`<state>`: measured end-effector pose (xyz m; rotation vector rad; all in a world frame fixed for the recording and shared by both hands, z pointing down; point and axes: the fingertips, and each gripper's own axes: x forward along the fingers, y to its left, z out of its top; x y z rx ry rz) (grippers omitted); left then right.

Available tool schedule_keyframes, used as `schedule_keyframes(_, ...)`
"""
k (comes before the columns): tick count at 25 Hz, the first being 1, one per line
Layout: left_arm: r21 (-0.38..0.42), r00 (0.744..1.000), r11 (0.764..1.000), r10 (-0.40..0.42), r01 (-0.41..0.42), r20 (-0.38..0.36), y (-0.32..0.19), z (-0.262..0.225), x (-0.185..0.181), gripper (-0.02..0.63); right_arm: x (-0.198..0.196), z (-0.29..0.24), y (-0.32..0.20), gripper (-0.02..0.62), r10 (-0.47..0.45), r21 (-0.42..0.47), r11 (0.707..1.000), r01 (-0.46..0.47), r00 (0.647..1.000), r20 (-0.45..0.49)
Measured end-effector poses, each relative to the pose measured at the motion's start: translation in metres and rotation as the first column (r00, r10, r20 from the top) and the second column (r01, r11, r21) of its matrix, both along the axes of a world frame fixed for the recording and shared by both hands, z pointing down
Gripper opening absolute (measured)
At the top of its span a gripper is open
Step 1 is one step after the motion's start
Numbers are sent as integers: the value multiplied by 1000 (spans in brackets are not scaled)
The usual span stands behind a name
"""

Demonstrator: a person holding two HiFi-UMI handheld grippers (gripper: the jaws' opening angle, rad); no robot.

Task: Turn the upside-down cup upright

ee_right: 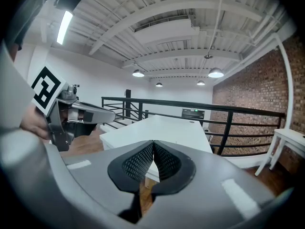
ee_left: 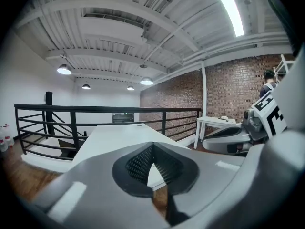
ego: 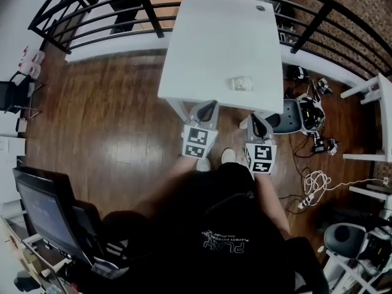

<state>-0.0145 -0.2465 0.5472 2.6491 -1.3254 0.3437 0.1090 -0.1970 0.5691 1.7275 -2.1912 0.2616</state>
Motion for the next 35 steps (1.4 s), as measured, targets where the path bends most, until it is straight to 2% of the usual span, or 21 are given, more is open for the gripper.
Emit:
schedule_keyframes(15, -28, 989, 990, -137, 139, 60, -54, 8, 12, -3, 39, 37, -90, 48, -111, -105, 987, 118, 991, 68)
schedule_keyframes(23, -58, 976, 976, -203, 208, 79, -70, 21, 9, -2, 47, 69, -118, 69, -198, -197, 956, 216, 974, 107)
schedule_keyframes(30, -79, 965, 964, -245, 252, 88, -77, 29, 7, -2, 47, 76, -134, 71, -287, -206, 927, 313, 947, 144)
schedule_keyframes(35, -93, 958, 956, -268, 277, 101, -81, 31, -2, -2, 41, 87, -141, 74, -313, -242, 902, 358, 927, 206)
